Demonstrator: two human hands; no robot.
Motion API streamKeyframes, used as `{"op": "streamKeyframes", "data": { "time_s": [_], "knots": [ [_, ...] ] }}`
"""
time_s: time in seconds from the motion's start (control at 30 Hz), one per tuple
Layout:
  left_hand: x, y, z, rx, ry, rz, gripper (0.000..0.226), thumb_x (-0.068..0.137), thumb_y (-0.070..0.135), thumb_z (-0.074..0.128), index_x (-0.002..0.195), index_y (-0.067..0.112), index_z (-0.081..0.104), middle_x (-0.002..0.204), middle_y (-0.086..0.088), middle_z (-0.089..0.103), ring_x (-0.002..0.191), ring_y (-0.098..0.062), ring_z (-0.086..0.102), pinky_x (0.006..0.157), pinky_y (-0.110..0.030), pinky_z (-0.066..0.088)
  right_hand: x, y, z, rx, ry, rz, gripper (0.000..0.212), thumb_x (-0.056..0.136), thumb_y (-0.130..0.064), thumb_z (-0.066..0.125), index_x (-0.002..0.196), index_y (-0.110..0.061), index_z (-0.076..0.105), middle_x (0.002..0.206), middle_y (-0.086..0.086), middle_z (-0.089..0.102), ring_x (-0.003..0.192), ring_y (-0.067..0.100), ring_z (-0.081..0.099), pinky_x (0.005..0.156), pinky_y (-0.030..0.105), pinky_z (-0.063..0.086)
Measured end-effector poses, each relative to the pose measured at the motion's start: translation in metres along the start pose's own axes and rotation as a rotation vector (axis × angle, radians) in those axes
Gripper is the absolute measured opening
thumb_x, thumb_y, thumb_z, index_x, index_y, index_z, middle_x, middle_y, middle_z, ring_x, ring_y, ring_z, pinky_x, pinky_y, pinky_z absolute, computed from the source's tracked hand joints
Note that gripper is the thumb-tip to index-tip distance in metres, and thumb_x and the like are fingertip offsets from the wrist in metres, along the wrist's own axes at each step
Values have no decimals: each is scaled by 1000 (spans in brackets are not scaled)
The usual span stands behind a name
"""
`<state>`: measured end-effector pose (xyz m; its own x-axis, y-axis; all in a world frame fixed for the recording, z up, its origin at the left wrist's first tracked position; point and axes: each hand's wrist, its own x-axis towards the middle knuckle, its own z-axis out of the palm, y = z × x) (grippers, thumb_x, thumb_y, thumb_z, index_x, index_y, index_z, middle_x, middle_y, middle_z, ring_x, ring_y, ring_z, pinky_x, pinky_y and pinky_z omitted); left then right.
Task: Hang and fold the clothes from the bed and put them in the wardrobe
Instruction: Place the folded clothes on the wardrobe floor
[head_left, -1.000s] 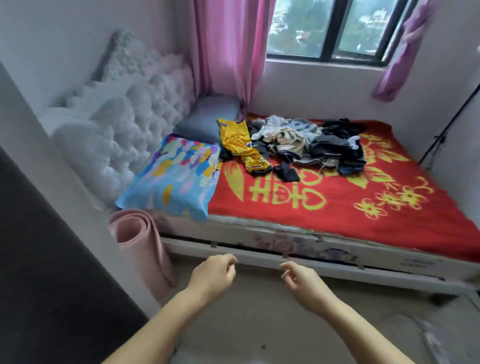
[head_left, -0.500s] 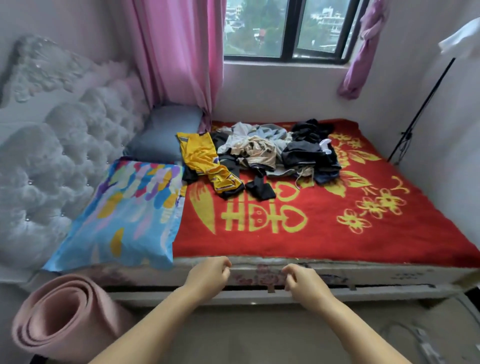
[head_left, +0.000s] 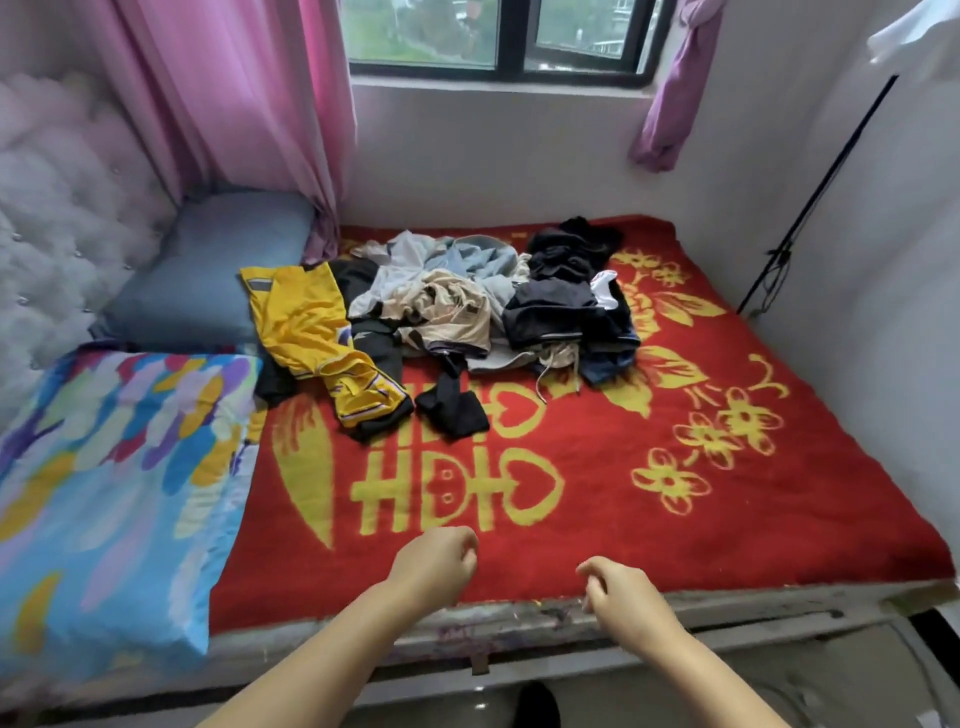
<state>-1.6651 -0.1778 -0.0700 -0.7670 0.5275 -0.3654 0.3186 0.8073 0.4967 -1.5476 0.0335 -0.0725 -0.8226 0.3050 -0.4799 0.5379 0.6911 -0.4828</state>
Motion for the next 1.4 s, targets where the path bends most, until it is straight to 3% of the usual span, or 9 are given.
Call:
{"op": "streamKeyframes", "data": {
  "time_s": [0.3,0.6,0.77,0.9,1.03,1.13,1.23,1.33,1.4],
  "knots": [
    [146,7,9,-83,-76,-196,32,98,24,38,121,20,60,101,2,68,79,-18,63,47,-20,34,197,6,-46,-234,-200,-114,34,96,-19,36,120,-18,60,112,2,68,103,20,62,78,27,44],
    [309,-63,52,-79,-47,-278,38,97,22,37,133,18,48,129,0,54,119,-18,51,93,-35,46,390,25,20,-332,-242,-139,39,98,-21,37,136,-16,46,137,6,45,126,25,45,101,36,41],
    [408,-107,70,184,97,-311,49,98,27,40,145,20,30,153,-7,21,143,-23,16,111,-38,24,492,30,62,-408,-117,-160,55,103,-33,30,153,-15,15,161,2,6,149,19,2,118,42,11],
    [476,-141,72,226,217,-396,73,96,41,45,152,19,4,159,-12,-3,147,-27,-2,115,-41,19,521,69,103,-530,-96,-155,63,98,-50,2,140,-22,-36,151,-7,-38,136,14,-39,111,48,-23],
    [523,-162,69,109,169,-471,74,93,22,50,152,21,6,151,-11,22,138,-28,23,104,-42,34,530,78,115,-567,-113,-181,62,83,-55,-23,131,-24,-48,139,-11,-54,128,14,-50,97,44,-41],
    [532,-163,58,-189,283,-529,60,83,-2,42,138,23,41,130,-9,52,120,-31,46,92,-39,42,533,87,118,-566,-112,-193,64,82,-56,-23,133,-24,-45,140,-11,-52,129,14,-49,96,43,-42],
    [518,-136,52,-434,341,-482,51,75,-6,39,112,21,61,108,-8,66,102,-30,57,81,-33,45,533,83,114,-575,-146,-165,62,94,-56,-3,139,-27,-35,144,-9,-47,129,15,-49,99,45,-37],
    [481,-102,67,-564,250,-411,55,77,-10,36,118,15,63,112,-4,65,108,-21,57,82,-23,42,540,79,109,-558,-244,-179,69,101,-46,23,144,-26,-27,146,-12,-44,122,12,-52,107,51,-24],
    [443,-78,77,-644,261,-366,57,77,-13,35,121,10,62,117,0,64,112,-11,56,91,-16,41,543,69,84,-353,-335,-201,68,102,-34,33,149,-25,-14,153,-13,-31,138,14,-34,116,47,-8]
  ]
}}
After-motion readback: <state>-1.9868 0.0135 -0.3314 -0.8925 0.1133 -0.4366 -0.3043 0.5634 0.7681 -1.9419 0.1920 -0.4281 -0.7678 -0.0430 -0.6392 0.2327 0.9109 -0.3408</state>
